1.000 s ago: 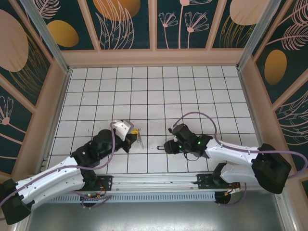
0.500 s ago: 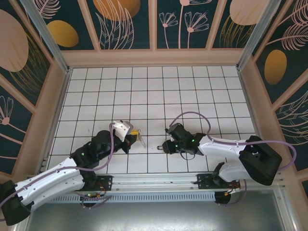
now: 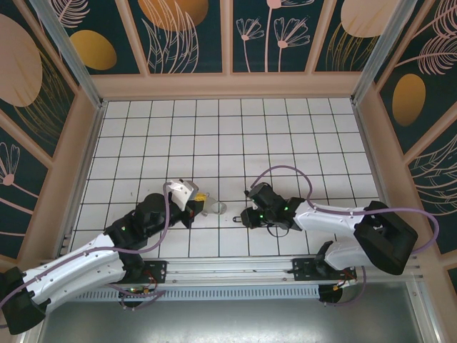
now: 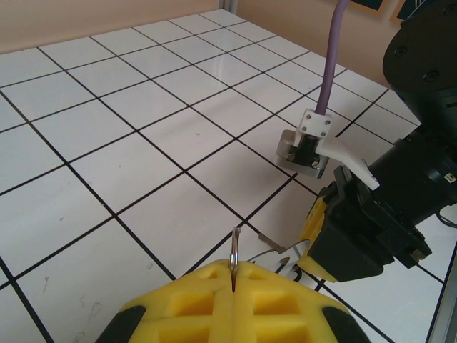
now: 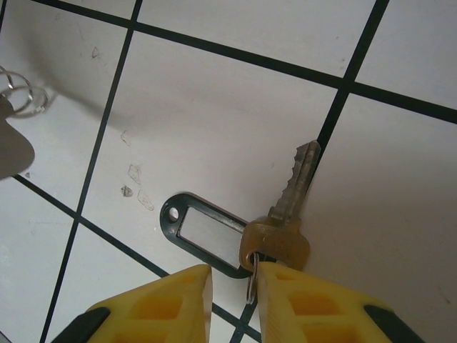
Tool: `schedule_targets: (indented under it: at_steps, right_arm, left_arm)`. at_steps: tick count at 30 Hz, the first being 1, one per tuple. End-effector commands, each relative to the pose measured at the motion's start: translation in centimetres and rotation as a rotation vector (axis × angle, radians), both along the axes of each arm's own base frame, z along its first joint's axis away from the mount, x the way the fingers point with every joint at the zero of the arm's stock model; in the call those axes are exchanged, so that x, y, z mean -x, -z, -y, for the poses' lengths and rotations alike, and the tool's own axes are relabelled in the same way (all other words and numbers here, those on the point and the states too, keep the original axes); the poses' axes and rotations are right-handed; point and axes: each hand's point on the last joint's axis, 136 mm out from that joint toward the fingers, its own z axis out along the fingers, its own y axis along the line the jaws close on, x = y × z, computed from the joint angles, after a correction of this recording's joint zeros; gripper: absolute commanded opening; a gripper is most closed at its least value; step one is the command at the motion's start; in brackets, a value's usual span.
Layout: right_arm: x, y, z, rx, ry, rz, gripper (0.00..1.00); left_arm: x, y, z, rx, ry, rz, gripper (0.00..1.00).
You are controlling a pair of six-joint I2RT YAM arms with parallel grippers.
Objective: Put the keys on the keyring
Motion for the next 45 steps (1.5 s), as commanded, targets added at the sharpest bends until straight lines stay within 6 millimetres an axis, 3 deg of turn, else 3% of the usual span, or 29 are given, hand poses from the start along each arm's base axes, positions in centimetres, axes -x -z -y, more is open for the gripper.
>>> schedule_targets:
  at_steps: [1,16,28,37,45]
  right_arm:
    - [-0.4,0.0,-0.3,0.011,-0.002,0.011,0.23]
    - [-0.6,0.3,-0.2,0.023,0.000,0.022,0.19]
    - [-1.0,-0.8,0.1,0.003,0.013,0.068,0.02]
    - [-2.3,-3.9,-0.7,-0.064,0.017,0.164,0.00]
    - [-3.2,-8.7,-1.0,-0.220,0.034,0.322,0.00]
  left_arm:
    - [0.1,-1.7,0.5,0.060,0.018,0.038,0.00]
    - [0.3,-1.8,0.7,0.065,0.032,0.038,0.00]
    - [0.3,-2.1,0.8,0.068,0.038,0.034,0.00]
    - [0.8,-2.7,0.8,0.106,0.055,0.035,0.00]
    - [0.8,-2.2,1.5,0.085,0.077,0.004,0.00]
